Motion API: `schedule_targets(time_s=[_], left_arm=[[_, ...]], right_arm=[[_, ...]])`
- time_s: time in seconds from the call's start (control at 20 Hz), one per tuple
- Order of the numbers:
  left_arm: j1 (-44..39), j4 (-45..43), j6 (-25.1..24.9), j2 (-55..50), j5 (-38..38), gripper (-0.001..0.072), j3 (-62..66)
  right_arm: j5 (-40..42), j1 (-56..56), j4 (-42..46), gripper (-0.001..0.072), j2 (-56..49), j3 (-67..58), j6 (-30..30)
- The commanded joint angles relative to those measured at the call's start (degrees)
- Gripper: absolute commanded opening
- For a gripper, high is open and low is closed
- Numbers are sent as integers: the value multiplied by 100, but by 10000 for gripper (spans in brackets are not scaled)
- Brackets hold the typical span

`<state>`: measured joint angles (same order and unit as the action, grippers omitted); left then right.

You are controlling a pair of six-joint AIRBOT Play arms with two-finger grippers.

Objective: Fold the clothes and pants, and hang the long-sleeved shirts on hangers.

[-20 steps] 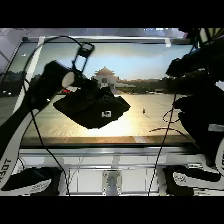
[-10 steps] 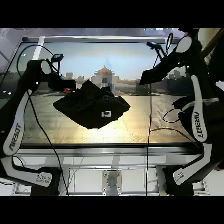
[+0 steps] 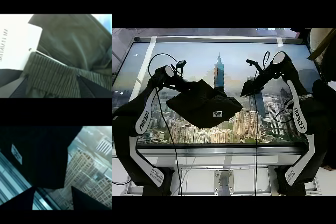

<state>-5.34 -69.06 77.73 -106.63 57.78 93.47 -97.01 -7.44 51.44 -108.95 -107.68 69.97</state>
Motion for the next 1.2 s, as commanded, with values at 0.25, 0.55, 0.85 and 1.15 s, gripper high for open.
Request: schedule_targets(time_s=[0.25,0.55,0.85,1.15], left_arm=[[15,-505,-68,-195,332,699,348],[-11,7,-511,-352,708,687,348],[-37,120,-730,-444,846,28,348],[7,11,-774,-181,848,28,348]], right_arm=[[37,-374,-297,521,-33,94,-369],[-275,-442,-304,521,-33,120,-372],[-243,-542,-337,522,-33,691,-442],[973,-588,627,585,-33,903,-564]])
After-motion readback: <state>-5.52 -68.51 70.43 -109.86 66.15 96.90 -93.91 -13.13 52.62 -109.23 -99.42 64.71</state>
